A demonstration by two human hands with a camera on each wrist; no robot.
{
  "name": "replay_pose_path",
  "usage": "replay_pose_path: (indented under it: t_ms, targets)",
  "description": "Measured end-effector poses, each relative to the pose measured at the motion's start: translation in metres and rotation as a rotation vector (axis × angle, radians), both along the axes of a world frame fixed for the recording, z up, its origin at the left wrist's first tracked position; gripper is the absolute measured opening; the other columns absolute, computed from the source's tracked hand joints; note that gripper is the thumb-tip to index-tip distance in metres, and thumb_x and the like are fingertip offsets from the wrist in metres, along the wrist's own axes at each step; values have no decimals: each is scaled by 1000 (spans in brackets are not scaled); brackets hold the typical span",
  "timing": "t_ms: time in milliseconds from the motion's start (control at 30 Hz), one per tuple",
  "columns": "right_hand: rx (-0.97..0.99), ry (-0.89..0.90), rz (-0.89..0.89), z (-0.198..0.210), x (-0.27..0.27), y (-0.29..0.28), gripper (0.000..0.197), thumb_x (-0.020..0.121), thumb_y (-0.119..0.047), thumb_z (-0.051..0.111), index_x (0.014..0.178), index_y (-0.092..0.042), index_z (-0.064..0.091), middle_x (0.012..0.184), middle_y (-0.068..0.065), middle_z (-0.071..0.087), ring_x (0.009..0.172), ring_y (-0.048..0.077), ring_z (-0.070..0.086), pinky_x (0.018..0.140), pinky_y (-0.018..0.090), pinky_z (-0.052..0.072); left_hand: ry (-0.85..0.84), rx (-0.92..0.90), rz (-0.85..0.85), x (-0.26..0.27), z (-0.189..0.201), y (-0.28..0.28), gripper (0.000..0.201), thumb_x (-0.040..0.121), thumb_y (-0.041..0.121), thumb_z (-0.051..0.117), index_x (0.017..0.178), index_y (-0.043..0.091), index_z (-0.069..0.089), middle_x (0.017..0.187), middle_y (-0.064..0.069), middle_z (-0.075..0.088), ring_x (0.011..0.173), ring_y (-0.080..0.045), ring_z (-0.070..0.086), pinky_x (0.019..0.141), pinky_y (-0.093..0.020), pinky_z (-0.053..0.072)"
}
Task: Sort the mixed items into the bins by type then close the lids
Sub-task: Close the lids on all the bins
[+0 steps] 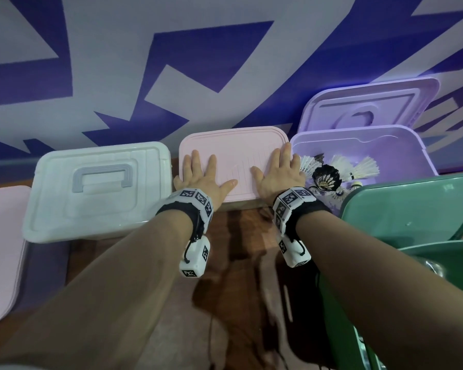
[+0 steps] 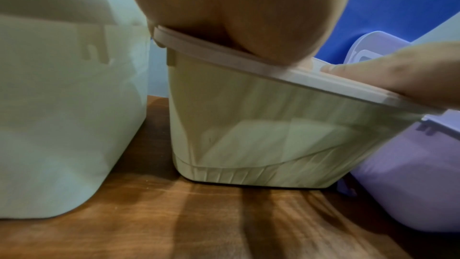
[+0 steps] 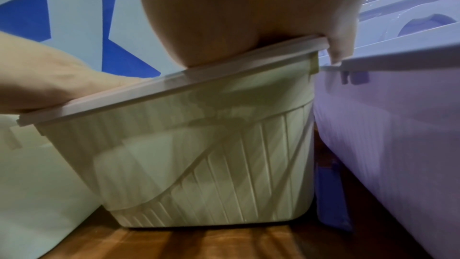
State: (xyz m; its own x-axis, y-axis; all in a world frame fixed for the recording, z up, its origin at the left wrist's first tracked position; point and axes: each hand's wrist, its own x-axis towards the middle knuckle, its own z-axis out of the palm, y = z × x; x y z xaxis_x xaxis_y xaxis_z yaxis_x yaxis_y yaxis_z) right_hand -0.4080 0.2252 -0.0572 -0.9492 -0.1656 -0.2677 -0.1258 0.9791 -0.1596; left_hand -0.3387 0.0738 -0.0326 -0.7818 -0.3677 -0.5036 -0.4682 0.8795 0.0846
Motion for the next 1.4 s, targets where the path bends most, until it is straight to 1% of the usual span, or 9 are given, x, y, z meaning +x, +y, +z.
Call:
replay_pose_path:
  t_ms: [200,467,667,767,867,1000,1100,1267,1400]
  targets:
    - [14,-8,7,2,-1,0,78,93,-62,24,151,-13,6,161,5,-7,146,34,3,112,52,23,7,27,15,-2,2,-1,85,87,74,28,151,33,-10,158,-2,-27,146,-23,-22,116,-55,6]
    - [30,0,-6,5,3,-2,77,93,-60,22,152,-14,5,161,4,-8,147,33,2,114,51,20,35,-14,-15,-1,-5,0,86,87,75,23,151,31,-13,158,-6,-26,146,-27,-20,116,-54,5]
    - [72,-80,-28,22,4,-5,76,94,-59,26,152,-17,1,160,-1,-13,148,30,-1,116,57,15,48,4,-39,-1,-6,-3,86,87,74,24,151,30,-13,158,-8,-26,146,-30,-21,116,-57,1]
    - [120,-182,-47,29,-7,-13,77,91,-62,29,152,-20,8,161,3,-7,147,31,2,116,58,12,61,1,-58,-1,-2,-3,85,88,72,27,152,28,-9,158,-11,-23,146,-32,-19,115,-59,-1]
    - [127,-188,-3,47,-3,-16,77,79,-69,24,142,-25,32,154,9,17,143,32,12,112,61,15,51,-13,-69,-4,8,-5,84,89,69,33,153,24,3,160,-15,-10,147,-35,-8,115,-58,3]
    - [78,-66,-26,77,20,6,55,95,-52,31,139,-19,39,155,7,21,143,29,17,115,54,13,138,22,-38,-5,35,2,69,90,63,38,141,17,36,149,-14,24,140,-33,19,113,-55,20]
    - [88,-66,-64,92,27,26,55,96,-51,32,140,-19,40,153,8,27,142,29,21,115,51,14,236,143,-65,-6,52,28,60,95,53,38,143,17,34,153,-10,22,140,-31,21,110,-49,26]
    - [25,-13,-170,121,34,74,48,96,-46,36,134,-19,46,141,9,41,131,31,36,108,48,25,300,361,-109,-16,67,99,54,97,48,37,137,12,41,139,-17,41,124,-38,44,101,-43,37]
    - [-18,-43,-289,137,28,138,53,96,-45,37,141,-16,40,146,12,36,131,35,37,107,46,34,273,506,-96,-25,63,161,59,94,52,41,139,13,41,137,-21,46,121,-40,49,102,-44,40]
